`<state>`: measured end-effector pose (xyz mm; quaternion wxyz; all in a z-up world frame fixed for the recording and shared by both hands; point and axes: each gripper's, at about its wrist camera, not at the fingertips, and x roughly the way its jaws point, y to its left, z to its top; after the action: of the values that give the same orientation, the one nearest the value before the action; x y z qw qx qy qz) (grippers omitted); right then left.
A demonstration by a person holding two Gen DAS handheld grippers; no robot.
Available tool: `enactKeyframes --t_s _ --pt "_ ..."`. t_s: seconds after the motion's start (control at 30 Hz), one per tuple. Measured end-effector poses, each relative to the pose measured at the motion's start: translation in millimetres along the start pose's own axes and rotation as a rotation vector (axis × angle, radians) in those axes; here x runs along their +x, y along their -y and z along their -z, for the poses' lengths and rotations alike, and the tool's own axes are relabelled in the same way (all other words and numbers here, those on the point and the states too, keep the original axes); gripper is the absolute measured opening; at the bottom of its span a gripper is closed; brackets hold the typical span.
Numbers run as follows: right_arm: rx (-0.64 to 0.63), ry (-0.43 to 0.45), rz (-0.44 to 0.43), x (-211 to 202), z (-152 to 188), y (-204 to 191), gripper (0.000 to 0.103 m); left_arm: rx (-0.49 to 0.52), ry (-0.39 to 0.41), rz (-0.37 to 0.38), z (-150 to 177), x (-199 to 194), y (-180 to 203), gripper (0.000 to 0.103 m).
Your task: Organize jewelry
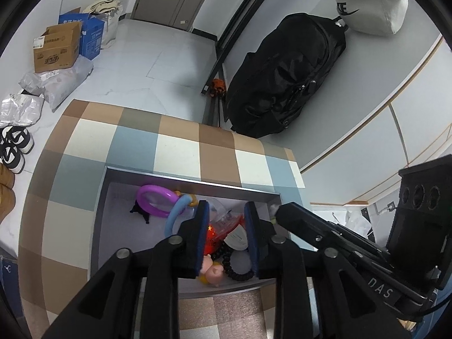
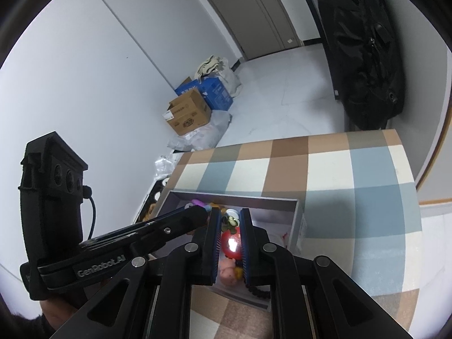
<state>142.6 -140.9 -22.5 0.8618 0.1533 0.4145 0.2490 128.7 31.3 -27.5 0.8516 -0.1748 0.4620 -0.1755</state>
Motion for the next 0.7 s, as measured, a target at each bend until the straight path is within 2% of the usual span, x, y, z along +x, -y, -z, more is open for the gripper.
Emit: enactKeyframes --t_s 0.03,0.1,0.13,0.17,0.3,0.33,0.4,0.47,0.53,0.6,0.7 --pt "0.005 0.004 0.001 -1 0 1 0.015 -0.007 0.001 0.0 -1 -1 -1 0.029" --pt "0.015 0.014 -0.013 -4 -1 2 0.018 -0.027 0.003 0.003 -2 -3 -3 0.054" --pt "0.016 0.017 -0.015 -5 -1 2 0.026 -0.037 0.016 0.016 -2 -5 -4 0.056" --pt "0.021 0.025 -0.022 -7 -2 3 0.035 -0.041 0.025 0.021 -2 -7 -5 0.057" --pt "0.038 0.051 -0.036 -15 -3 4 0.05 -0.046 0.027 0.021 -3 -10 -5 0.057" --pt "0.037 0.059 -0.032 -17 -4 3 0.058 -0.046 0.03 0.022 -3 -11 -4 0.057" --pt "0.035 0.074 -0.025 -21 -4 3 0.063 -0.037 0.041 0.01 -3 -14 -3 0.057" --pt "0.032 0.085 -0.013 -25 -4 3 0.073 -0.023 0.055 -0.003 -2 -17 0 0.057" --pt "0.031 0.092 -0.006 -27 -2 2 0.079 -0.006 0.075 -0.029 -1 -20 1 0.059" --pt "0.027 0.096 0.003 -30 0 1 0.08 0.021 0.097 -0.066 1 -25 4 0.072" --pt "0.002 0.122 0.012 -39 4 -4 0.085 0.051 0.156 -0.103 5 -36 8 0.077"
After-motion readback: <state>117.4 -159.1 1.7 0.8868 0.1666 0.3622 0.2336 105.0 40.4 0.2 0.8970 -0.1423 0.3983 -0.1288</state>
